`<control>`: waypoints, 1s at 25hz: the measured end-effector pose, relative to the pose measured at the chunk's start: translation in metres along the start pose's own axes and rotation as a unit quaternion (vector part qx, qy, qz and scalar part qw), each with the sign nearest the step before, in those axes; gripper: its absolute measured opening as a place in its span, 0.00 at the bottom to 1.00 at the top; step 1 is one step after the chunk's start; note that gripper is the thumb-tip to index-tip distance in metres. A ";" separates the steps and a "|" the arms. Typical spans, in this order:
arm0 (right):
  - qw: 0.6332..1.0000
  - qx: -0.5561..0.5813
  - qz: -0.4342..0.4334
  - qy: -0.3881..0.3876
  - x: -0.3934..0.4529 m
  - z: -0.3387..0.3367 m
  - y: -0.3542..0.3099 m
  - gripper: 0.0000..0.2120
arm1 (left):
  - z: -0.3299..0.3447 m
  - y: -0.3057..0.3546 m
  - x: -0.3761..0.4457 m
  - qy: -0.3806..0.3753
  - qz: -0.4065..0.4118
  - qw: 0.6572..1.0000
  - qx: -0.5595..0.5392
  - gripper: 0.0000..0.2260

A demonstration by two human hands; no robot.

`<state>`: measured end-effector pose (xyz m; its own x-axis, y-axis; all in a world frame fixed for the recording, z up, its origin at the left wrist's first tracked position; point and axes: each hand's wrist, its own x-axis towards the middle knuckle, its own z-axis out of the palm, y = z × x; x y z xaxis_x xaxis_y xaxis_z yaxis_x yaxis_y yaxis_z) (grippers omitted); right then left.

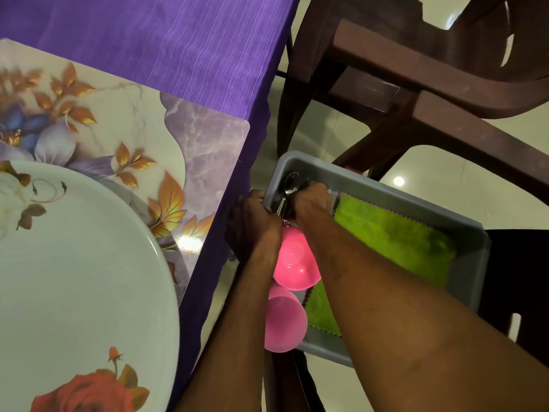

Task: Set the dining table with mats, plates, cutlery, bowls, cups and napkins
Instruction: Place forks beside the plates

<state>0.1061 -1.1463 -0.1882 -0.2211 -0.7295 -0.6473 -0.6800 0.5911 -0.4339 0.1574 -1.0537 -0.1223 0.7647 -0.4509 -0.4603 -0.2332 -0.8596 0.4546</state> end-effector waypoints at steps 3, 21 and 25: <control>0.999 0.023 0.022 0.013 0.003 0.000 0.004 0.12 | 0.000 0.000 0.000 -0.005 -0.005 1.000 0.009 0.19; 0.975 0.174 -0.102 0.091 -0.028 -0.057 0.005 0.10 | -0.012 0.002 -0.016 -0.003 0.036 0.999 0.003 0.18; 0.965 0.219 -0.125 0.066 -0.053 -0.096 -0.003 0.10 | -0.025 0.023 -0.039 -0.041 0.244 0.959 -0.137 0.17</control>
<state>0.0529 -1.1427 -0.0921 -0.1958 -0.8885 -0.4151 -0.3687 0.4589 -0.8084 0.1370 -1.0495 -0.0751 0.5523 -0.8108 -0.1938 -0.3763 -0.4499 0.8099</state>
